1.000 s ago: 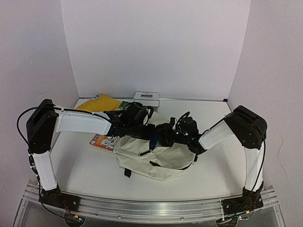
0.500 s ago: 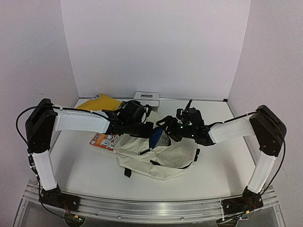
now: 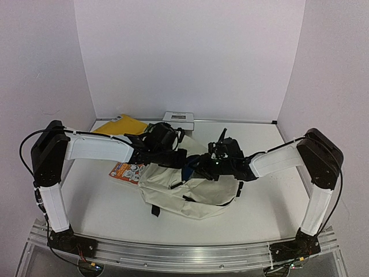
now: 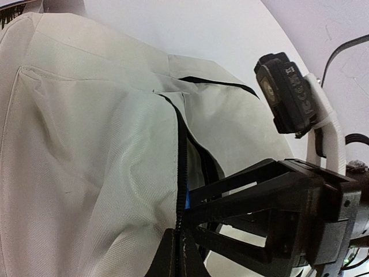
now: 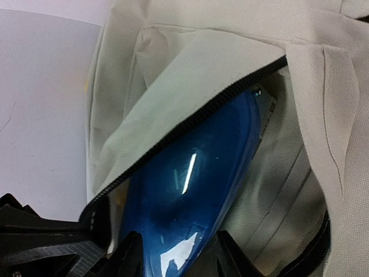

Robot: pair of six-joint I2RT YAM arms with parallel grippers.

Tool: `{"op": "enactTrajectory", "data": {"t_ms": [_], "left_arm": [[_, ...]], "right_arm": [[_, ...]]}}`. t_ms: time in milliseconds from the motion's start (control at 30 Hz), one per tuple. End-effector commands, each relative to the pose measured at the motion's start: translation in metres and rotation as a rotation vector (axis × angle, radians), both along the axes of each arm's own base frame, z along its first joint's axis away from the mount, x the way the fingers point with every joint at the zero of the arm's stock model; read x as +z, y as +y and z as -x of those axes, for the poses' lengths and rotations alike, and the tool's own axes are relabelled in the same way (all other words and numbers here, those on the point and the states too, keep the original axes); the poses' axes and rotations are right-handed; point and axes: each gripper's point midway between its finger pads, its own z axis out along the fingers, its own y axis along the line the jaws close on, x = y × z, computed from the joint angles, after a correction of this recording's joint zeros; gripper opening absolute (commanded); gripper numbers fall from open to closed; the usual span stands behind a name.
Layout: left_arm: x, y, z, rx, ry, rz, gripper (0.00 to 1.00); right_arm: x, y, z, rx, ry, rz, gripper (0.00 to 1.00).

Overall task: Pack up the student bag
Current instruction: Place the stationery in the student bag.

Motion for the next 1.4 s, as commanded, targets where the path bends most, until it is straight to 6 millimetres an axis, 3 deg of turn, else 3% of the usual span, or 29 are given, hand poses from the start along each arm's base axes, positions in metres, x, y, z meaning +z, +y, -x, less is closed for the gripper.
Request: {"op": "enactTrajectory", "data": {"t_ms": [0, 167, 267, 400, 500, 767, 933, 1033, 1133, 1233, 1367], "left_arm": [[0.041, -0.003, -0.011, 0.009, -0.075, 0.070, 0.00], [0.039, -0.006, -0.007, -0.022, -0.066, 0.073, 0.00], [0.040, -0.010, -0.005, -0.043, -0.063, 0.081, 0.00], [0.040, -0.014, -0.004, -0.061, -0.059, 0.092, 0.00], [0.040, -0.017, -0.003, -0.075, -0.051, 0.098, 0.00], [0.035, -0.016, -0.001, -0.075, -0.033, 0.094, 0.00], [0.036, -0.001, -0.006, -0.008, -0.064, 0.064, 0.00], [0.037, -0.002, -0.008, -0.014, -0.074, 0.053, 0.00], [0.033, -0.006, -0.006, -0.045, -0.069, 0.043, 0.00], [0.031, -0.010, -0.004, -0.073, -0.062, 0.041, 0.00], [0.028, -0.012, -0.001, -0.087, -0.052, 0.040, 0.00]], "right_arm": [[0.004, 0.017, -0.007, 0.036, -0.018, -0.037, 0.36], [0.015, 0.030, -0.013, 0.061, -0.061, -0.091, 0.29], [0.025, 0.047, -0.015, 0.115, -0.109, -0.158, 0.27], [0.020, 0.065, -0.013, 0.166, -0.130, -0.176, 0.26], [0.031, 0.076, -0.009, 0.194, -0.183, -0.209, 0.27], [0.039, 0.078, -0.008, 0.201, -0.272, -0.209, 0.36], [0.050, 0.042, -0.007, 0.090, -0.314, -0.115, 0.49], [0.044, 0.014, 0.000, 0.048, -0.311, 0.012, 0.56], [0.050, -0.010, 0.007, 0.014, -0.319, 0.097, 0.61], [0.045, -0.033, 0.013, -0.032, -0.282, 0.179, 0.63], [0.020, -0.047, 0.020, -0.049, -0.189, 0.270, 0.62]]}}
